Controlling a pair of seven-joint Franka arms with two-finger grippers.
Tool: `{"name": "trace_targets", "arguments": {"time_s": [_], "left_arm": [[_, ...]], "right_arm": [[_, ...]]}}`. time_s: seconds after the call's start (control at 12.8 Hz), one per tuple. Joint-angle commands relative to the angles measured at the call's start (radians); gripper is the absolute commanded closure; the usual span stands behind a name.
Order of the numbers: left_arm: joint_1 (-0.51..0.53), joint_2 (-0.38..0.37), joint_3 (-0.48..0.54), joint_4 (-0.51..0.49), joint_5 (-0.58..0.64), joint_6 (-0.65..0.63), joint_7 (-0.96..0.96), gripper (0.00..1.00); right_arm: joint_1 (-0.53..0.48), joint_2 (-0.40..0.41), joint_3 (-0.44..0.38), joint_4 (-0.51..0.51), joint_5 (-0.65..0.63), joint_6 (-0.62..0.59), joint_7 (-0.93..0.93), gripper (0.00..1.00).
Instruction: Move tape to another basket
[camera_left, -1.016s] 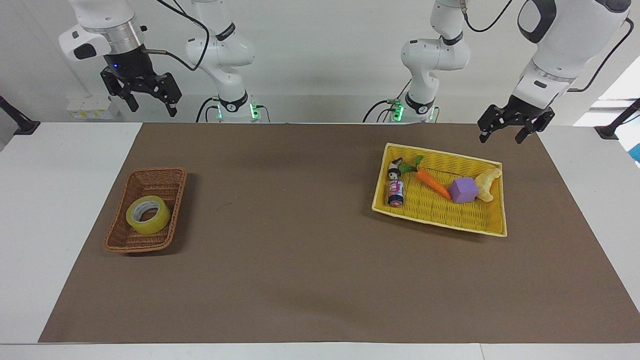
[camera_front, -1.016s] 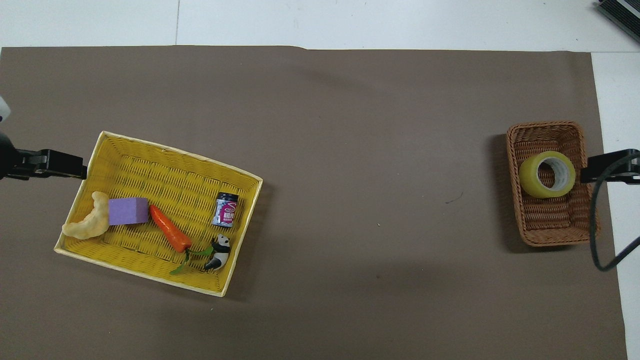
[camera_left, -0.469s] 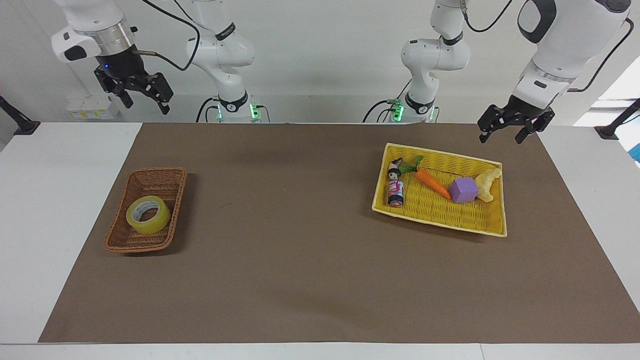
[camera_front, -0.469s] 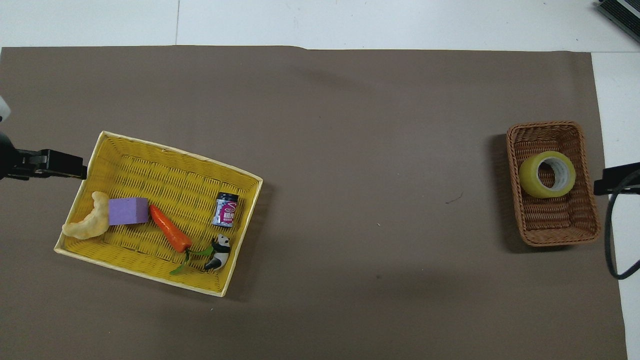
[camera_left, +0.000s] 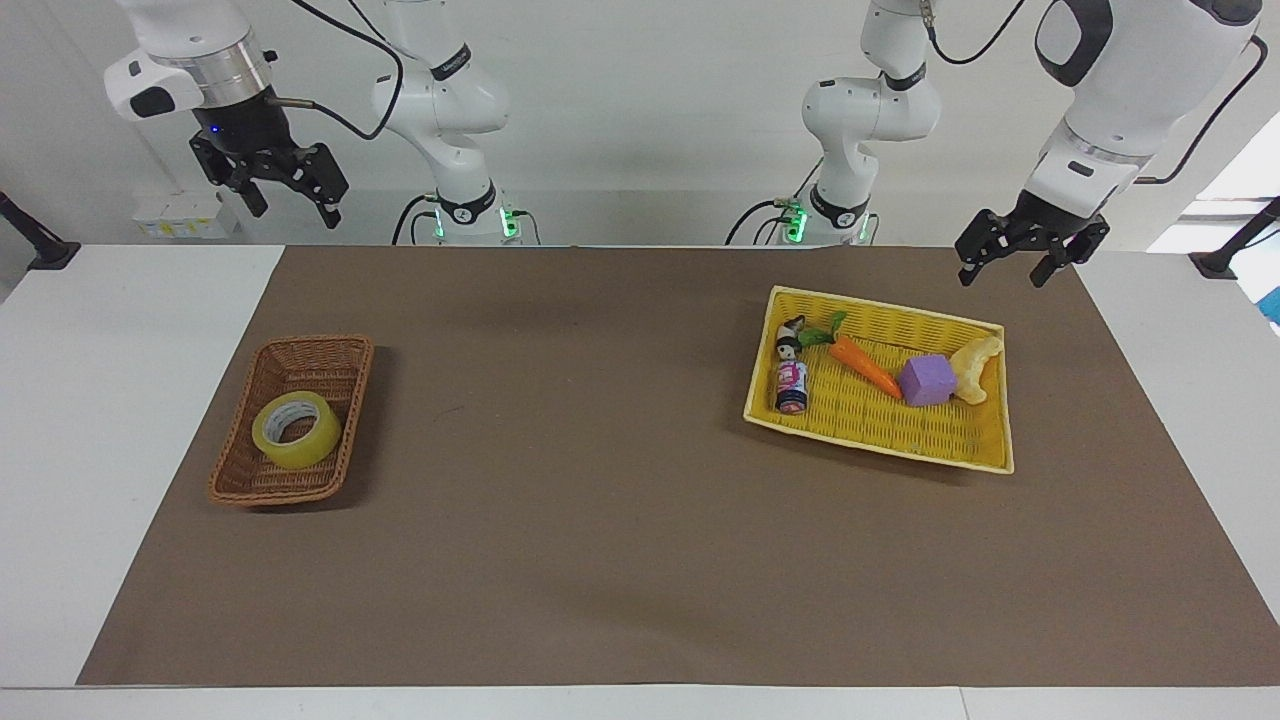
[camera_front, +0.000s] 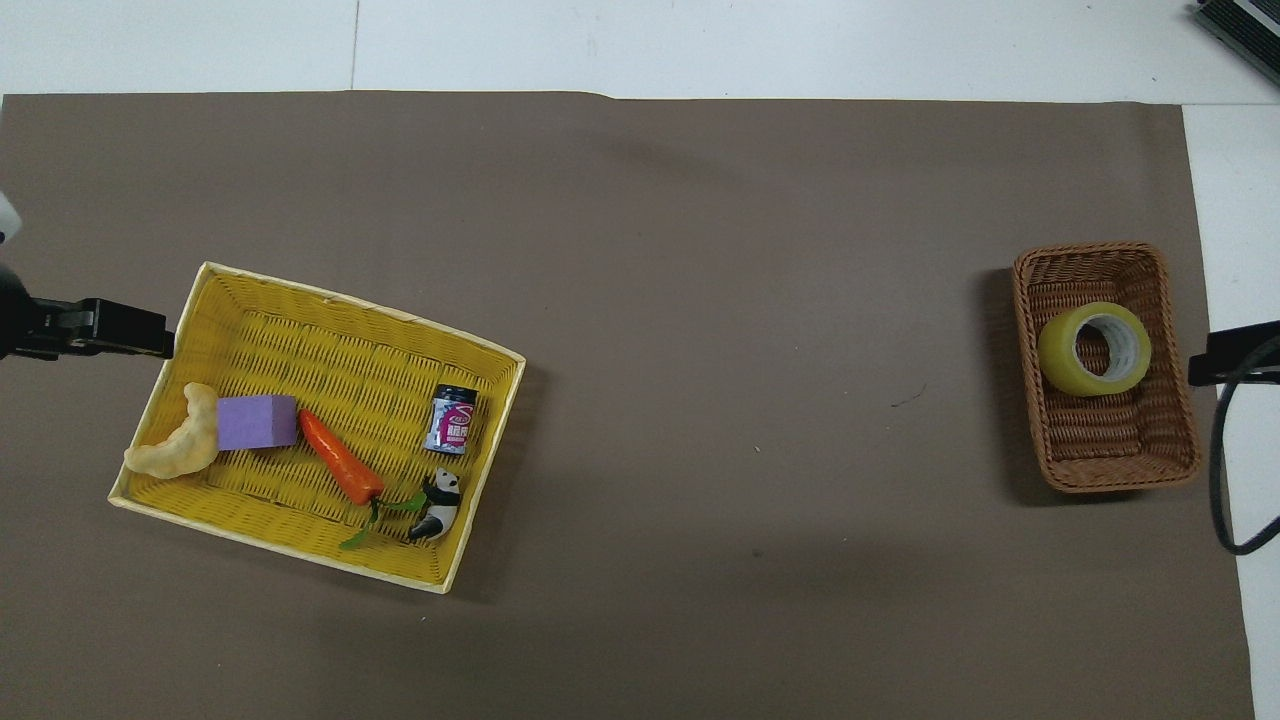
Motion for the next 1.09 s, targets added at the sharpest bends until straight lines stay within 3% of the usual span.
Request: {"name": "trace_targets", "arguments": {"time_s": [0.0,1.02], "left_arm": [[0.006,-0.005,-0.002,0.007,0.017,-0.012,0.011,0.00],[0.006,-0.005,-0.004,0.006,0.017,-0.012,0.013,0.00]], "right_arm": [[0.011,-0.006,-0.006,-0.008,0.002,0.008,0.007,0.00],[0.001,-0.011,-0.008,-0.015,0.030,-0.002,0.014,0.00]]}}
